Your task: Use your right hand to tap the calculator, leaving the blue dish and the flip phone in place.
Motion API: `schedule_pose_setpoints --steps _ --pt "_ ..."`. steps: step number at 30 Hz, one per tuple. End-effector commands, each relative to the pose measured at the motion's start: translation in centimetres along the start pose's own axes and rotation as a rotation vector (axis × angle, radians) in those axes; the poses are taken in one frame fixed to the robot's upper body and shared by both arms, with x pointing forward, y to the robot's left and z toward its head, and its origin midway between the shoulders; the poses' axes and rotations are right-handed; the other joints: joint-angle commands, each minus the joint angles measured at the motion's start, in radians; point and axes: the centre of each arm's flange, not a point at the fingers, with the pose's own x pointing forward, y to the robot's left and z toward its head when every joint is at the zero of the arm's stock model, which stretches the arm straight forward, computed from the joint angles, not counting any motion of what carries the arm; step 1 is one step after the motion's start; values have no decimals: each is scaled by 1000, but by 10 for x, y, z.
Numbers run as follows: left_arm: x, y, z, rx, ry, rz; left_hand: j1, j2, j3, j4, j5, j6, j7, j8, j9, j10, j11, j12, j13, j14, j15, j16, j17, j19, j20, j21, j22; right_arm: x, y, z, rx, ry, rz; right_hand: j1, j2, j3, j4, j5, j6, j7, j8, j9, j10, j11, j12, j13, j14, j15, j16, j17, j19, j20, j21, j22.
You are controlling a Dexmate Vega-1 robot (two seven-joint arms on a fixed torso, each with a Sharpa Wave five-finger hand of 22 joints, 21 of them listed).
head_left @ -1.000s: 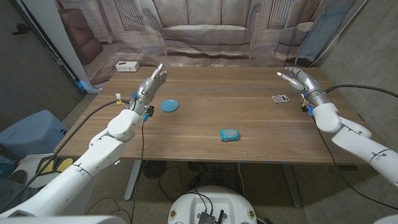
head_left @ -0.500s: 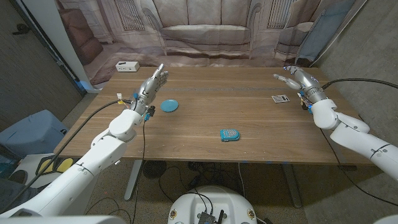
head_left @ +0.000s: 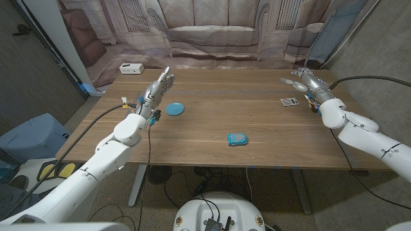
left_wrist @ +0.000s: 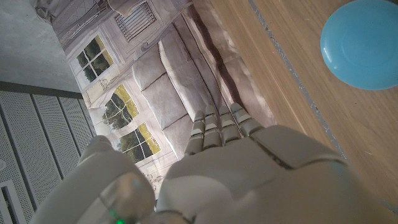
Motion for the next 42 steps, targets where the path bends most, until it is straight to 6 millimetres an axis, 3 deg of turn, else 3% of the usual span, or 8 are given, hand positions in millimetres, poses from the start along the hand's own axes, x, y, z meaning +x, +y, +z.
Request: schedule_pose_setpoints --steps 1,5,14,17,22,31,42 --pt "-3 1 -4 -10 5 10 4 7 2 -6 -4 10 -6 -2 2 4 0 -4 2 6 6 -3 2 -2 9 -2 5 10 0 6 -21 40 76 -11 1 -5 1 1 25 -16 10 5 -37 0 -1 5 -40 -1 -1 1 -45 20 2 6" --pt "-4 1 -5 -11 9 12 4 8 2 -7 -4 12 -6 -1 2 5 1 -4 2 6 6 -4 2 -2 9 -3 5 13 1 4 -20 53 97 -12 2 -6 0 1 45 -24 16 5 -53 0 0 4 -58 1 0 1 -75 43 2 7" --pt "-4 0 -6 -14 9 10 6 11 2 -8 -4 14 -7 -2 2 4 -2 -5 2 6 6 -4 2 -4 12 -3 5 15 1 1 -20 84 128 -25 2 -12 3 0 87 -21 24 5 -102 -1 -2 5 -105 2 1 2 -129 48 4 8" --pt "-3 -1 -6 -11 12 8 6 11 2 -8 -5 15 -7 -2 2 5 -3 -5 2 7 6 -4 2 -4 12 -3 6 16 1 0 -14 93 137 -31 1 -15 4 1 109 1 28 5 -118 15 0 5 -123 3 2 3 -140 49 9 8" --pt "-1 -1 -7 -10 18 2 7 12 2 -9 -5 16 -7 -2 2 6 -1 -6 2 7 7 -4 2 -6 13 -4 6 18 0 -1 -5 99 158 -44 0 -20 8 1 136 23 31 4 -149 9 0 5 -157 1 1 4 -179 55 7 9" --pt "0 -2 -5 -9 14 6 8 15 3 -10 -6 17 -8 -3 2 6 -2 -6 2 2 5 -6 2 -10 13 -5 6 24 3 -1 -7 118 204 -57 6 -23 14 2 130 7 20 4 -194 -8 -1 6 -202 2 1 6 -230 57 6 11" --pt "0 -4 -4 -3 23 1 10 18 4 -12 -7 23 -8 -2 3 8 -2 -7 2 3 4 -6 2 -11 14 -5 6 29 12 -5 -24 125 216 -55 18 -18 15 4 135 0 19 4 -197 -9 4 6 -208 5 5 5 -238 58 10 11"
